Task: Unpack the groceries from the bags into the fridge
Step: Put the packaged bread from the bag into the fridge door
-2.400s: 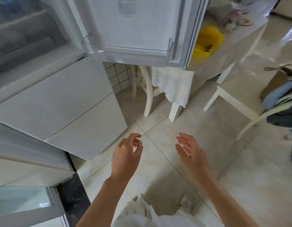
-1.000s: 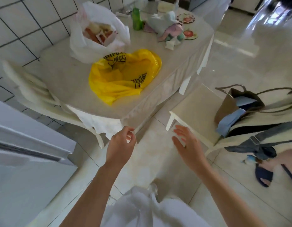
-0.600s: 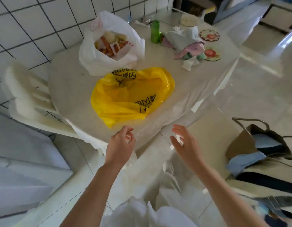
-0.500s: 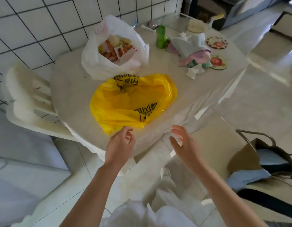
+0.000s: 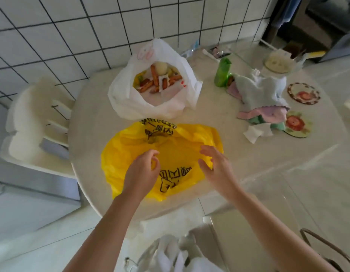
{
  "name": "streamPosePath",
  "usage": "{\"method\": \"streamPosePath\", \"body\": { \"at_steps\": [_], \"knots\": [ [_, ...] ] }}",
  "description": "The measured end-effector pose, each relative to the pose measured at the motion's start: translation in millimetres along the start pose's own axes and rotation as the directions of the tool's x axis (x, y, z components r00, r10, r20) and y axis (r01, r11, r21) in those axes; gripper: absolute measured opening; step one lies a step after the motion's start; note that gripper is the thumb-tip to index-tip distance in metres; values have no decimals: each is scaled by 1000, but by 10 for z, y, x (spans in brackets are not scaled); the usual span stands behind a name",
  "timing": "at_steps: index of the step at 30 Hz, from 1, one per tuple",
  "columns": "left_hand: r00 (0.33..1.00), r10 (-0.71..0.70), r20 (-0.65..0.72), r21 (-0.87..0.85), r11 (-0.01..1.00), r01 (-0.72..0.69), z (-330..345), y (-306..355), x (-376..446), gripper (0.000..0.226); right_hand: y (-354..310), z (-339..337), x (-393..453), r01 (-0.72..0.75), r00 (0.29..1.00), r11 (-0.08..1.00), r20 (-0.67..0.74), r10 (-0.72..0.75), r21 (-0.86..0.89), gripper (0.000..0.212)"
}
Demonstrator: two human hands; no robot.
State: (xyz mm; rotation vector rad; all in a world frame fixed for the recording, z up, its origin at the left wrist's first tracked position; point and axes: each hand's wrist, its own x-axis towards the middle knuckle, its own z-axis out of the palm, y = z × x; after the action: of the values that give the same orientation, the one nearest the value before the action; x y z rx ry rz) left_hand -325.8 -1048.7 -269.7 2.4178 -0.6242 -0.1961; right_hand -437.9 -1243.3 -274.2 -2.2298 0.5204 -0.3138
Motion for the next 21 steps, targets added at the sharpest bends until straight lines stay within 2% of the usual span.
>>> {"method": "streamPosePath", "body": {
  "at_steps": [4, 9, 21],
  "knots": [
    [999, -27, -22, 30, 999, 28, -66, -8, 518, 24, 0, -27, 595, 23, 999, 999, 48, -21, -42, 37],
    [1000, 8, -26, 116, 993, -5, -203, -60, 1185, 27, -103, 27, 1273, 58, 997, 995, 64, -53, -78, 38],
    [979, 203, 4, 347, 918, -192, -340, -230, 2499, 35, -194, 71, 2519, 115, 983, 977, 164, -86, -179, 39]
  ]
}}
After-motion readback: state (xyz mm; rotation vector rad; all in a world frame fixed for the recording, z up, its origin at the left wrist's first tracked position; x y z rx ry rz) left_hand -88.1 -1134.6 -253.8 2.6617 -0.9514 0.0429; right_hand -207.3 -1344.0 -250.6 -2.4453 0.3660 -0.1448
